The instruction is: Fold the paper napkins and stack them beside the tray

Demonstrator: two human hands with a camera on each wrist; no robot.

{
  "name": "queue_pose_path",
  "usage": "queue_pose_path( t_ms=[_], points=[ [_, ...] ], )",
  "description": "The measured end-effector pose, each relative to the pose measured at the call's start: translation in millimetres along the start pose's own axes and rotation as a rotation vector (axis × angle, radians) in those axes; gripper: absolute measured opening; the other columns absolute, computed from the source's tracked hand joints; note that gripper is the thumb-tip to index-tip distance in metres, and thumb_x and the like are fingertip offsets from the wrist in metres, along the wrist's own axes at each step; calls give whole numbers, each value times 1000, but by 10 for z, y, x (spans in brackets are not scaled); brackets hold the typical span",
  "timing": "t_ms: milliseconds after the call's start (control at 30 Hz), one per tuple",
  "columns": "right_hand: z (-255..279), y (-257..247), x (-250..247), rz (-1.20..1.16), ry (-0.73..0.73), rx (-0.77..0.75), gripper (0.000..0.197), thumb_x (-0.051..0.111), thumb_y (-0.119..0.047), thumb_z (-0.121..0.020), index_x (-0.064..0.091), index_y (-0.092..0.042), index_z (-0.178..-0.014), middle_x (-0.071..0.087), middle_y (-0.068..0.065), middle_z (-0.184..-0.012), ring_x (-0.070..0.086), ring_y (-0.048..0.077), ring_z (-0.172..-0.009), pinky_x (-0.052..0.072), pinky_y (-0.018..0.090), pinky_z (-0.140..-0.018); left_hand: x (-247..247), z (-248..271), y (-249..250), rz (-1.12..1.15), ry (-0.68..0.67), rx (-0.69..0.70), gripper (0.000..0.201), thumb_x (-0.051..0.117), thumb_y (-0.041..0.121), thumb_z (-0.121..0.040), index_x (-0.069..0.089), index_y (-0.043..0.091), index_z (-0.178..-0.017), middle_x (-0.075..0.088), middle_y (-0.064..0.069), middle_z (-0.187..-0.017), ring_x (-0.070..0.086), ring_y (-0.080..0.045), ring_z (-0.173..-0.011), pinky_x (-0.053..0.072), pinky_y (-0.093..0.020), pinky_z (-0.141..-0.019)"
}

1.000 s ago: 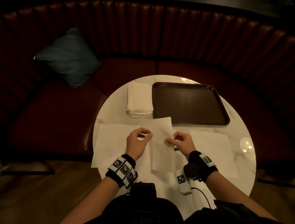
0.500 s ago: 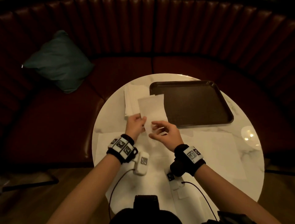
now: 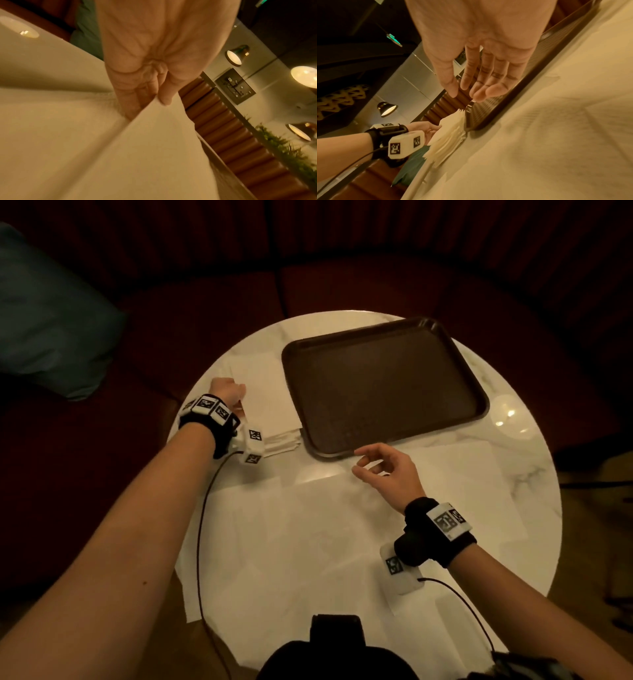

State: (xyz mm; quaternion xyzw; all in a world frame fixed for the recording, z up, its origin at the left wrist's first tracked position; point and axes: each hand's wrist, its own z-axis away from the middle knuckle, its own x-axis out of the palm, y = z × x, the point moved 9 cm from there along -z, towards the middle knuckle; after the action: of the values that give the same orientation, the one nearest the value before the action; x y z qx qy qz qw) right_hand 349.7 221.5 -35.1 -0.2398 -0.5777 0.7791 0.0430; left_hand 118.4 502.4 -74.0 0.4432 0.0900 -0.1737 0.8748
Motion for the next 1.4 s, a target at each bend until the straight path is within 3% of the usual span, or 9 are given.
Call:
queue_pose_path(
  t_ms=[167,433,633,767,933,1100,1233,1300,1400],
  points=[
    [-3,194,-104,-2,31,60,20,76,-18,-80,69,-22,-98,70,3,-86,60,19,-65,54,29,-68,-82,-159,22,-125,98,90,39,58,15,-94,50,10,-131,57,-12,-130,58,-30,-113,51,-44,-96],
    [386,343,293,285,-347,65,15,77,-17,-78,72,-22,-91,68,-5,-76,55,7,-62,48,23,-66,-348,589,127,-532,191,393,47,68,28,-87,47,8,-124,58,-17,-119,58,-33,-107,49,-43,-91],
    [952,494,702,749,-799,-29,52,85,-38,-65,67,-28,-113,55,-6,-110,50,12,-94,43,23,-80,86,1646,-713,-608,-191,475,16,72,18,-83,68,11,-97,64,-4,-81,58,-16,-71,43,-25,-70],
    [1121,523,768,1002,-810,-153,73,87,-43,-58,53,-32,-122,41,-5,-124,40,17,-111,41,31,-94,561,2212,-1397,-686,-430,406,23,79,22,-77,70,14,-96,69,-5,-84,57,-11,-70,46,-24,-71],
    [1193,472,844,1218,-764,-310,62,82,-40,-67,54,-26,-120,41,0,-129,38,22,-117,38,34,-95,924,2656,-1946,-892,-445,417,50,85,37,-66,62,18,-106,56,2,-98,51,-13,-87,42,-24,-76],
    [1121,209,722,1049,-695,-317,40,73,-50,-75,67,-25,-106,54,-3,-115,43,20,-110,35,33,-86,859,2779,-1835,-884,-331,478,54,81,44,-69,65,16,-113,57,-5,-110,51,-22,-105,44,-28,-85],
    [944,-178,447,651,-535,-263,23,79,-41,-72,70,-26,-87,65,-5,-91,58,16,-94,39,26,-79,477,2789,-1486,-182,-303,385,44,81,40,-73,69,9,-103,71,-4,-100,66,-15,-91,54,-30,-84],
    [880,-392,312,428,-474,-279,17,82,-31,-72,68,-22,-78,69,0,-81,60,13,-79,42,27,-75,360,2834,-1344,94,-357,296,50,58,56,-80,68,15,-109,72,-6,-106,68,-20,-97,57,-33,-85],
    [833,-669,176,166,-458,-277,18,81,-19,-75,68,-10,-83,73,15,-85,64,18,-75,50,34,-75,265,2810,-1329,96,-423,128,69,21,71,-90,65,26,-117,71,-1,-108,66,-23,-102,53,-34,-85]
  ],
)
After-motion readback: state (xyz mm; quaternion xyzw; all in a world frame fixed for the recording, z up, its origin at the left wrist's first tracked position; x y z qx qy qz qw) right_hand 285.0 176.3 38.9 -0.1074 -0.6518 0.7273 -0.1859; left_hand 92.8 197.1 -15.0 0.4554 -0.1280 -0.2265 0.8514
